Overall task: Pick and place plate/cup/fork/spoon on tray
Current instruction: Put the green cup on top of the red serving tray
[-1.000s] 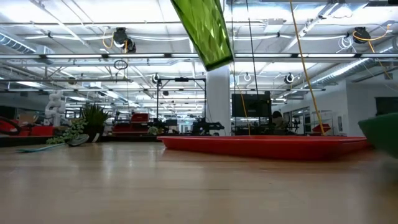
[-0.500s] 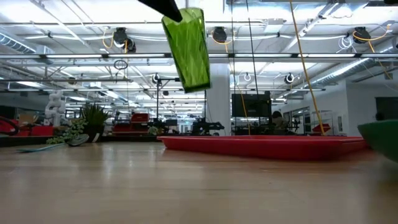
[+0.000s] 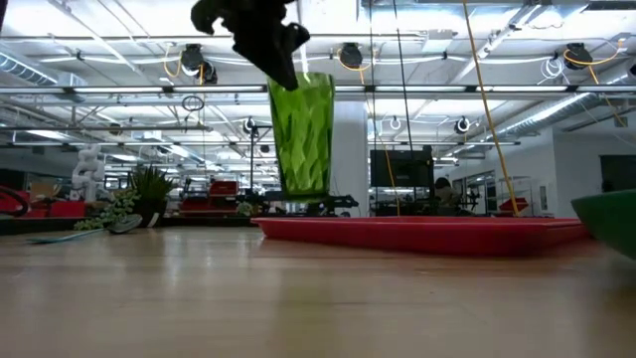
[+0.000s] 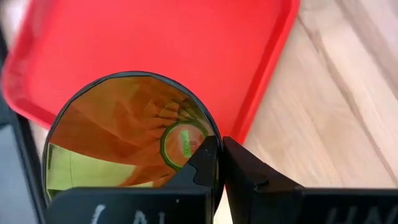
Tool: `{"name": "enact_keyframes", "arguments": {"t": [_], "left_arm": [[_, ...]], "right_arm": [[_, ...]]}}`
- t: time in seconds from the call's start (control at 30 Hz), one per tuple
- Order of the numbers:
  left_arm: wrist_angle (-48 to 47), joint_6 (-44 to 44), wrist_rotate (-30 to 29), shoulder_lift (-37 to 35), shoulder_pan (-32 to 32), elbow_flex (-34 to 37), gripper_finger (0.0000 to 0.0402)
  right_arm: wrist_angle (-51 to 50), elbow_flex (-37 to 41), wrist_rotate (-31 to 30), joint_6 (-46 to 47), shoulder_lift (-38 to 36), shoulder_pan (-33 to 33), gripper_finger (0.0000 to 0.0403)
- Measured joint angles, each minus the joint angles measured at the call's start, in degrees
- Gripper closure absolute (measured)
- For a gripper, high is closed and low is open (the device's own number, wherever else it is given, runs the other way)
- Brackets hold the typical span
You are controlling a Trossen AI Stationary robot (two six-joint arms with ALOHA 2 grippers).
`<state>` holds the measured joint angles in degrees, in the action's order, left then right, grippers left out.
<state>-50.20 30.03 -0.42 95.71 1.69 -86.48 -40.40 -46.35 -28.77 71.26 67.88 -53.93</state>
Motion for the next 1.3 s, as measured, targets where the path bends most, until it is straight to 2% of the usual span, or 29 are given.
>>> {"name": "enact_keyframes", "arguments": {"t": [0.2,0.43,0.67,0.9,1.17,1.3], "left_arm": [[0.15,0.48,2.34,0.89,3.2,0.0,0.0393],[-2.09,-1.53,3.62,1.15,5.58,0.52,0.0377],[-0.31,-1.93,4.04,1.19,5.8,1.68,0.0393],[0.79,-3.24,4.01,1.19,5.8,1.68,0.0369],[0.57,-3.33,3.86,2.88,5.8,1.75,0.0388],[0.66,-3.5,3.78,3.35,5.73,1.73,0.0384]], "right_arm": [[-0.06,0.0,0.0,-0.41,0.0,0.0,0.0204],[-0.04,0.02,0.02,-0.41,0.0,-0.04,0.0204],[-0.04,0.02,0.08,-0.38,0.0,-0.04,0.0204],[1.12,0.02,0.26,-0.81,0.0,-0.04,0.0204],[2.49,0.02,0.28,-2.15,0.0,-0.07,0.0204],[2.49,0.02,0.31,-2.55,0.0,-0.07,0.0204]]}}
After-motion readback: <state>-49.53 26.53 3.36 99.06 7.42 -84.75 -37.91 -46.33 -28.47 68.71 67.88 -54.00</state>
